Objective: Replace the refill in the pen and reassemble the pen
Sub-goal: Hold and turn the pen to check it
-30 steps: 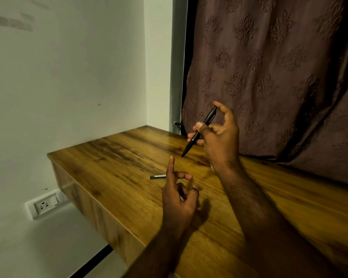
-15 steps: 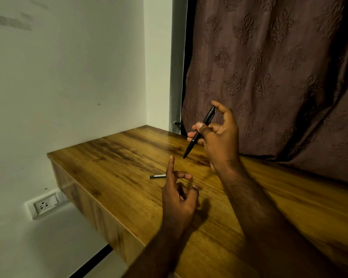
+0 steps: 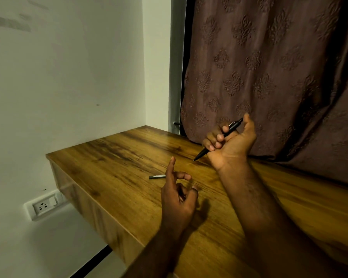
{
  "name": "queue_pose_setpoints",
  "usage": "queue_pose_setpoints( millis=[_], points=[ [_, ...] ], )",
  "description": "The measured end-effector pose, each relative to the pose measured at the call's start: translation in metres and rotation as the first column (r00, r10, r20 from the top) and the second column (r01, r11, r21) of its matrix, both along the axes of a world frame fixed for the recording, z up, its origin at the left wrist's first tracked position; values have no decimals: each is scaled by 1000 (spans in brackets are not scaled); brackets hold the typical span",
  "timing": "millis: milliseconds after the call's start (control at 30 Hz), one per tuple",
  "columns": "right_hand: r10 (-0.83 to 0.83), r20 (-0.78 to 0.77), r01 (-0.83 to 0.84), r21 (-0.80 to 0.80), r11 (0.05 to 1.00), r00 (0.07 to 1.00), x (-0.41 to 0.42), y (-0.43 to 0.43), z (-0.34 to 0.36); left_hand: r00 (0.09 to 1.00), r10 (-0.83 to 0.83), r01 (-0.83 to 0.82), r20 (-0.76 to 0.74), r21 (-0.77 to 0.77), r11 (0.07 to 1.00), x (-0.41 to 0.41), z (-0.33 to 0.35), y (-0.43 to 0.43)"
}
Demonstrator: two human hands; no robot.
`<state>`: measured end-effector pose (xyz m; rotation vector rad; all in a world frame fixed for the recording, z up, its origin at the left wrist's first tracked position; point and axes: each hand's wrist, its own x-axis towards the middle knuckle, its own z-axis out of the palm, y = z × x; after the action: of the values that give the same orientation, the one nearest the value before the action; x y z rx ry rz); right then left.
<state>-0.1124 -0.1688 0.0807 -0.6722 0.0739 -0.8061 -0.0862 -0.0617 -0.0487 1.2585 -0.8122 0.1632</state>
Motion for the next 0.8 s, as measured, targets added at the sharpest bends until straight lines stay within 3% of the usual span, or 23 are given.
queue_pose_setpoints(
  millis=[267,800],
  points=[
    [49,93,-51,19,999,994,-3,4,-1,1000,14,-14,21,25,1000,2,-2,0],
    [56,69,-55,-26,998,996,-4,6,0,1000,5,-6,12,30,1000,0,-1,0]
  ],
)
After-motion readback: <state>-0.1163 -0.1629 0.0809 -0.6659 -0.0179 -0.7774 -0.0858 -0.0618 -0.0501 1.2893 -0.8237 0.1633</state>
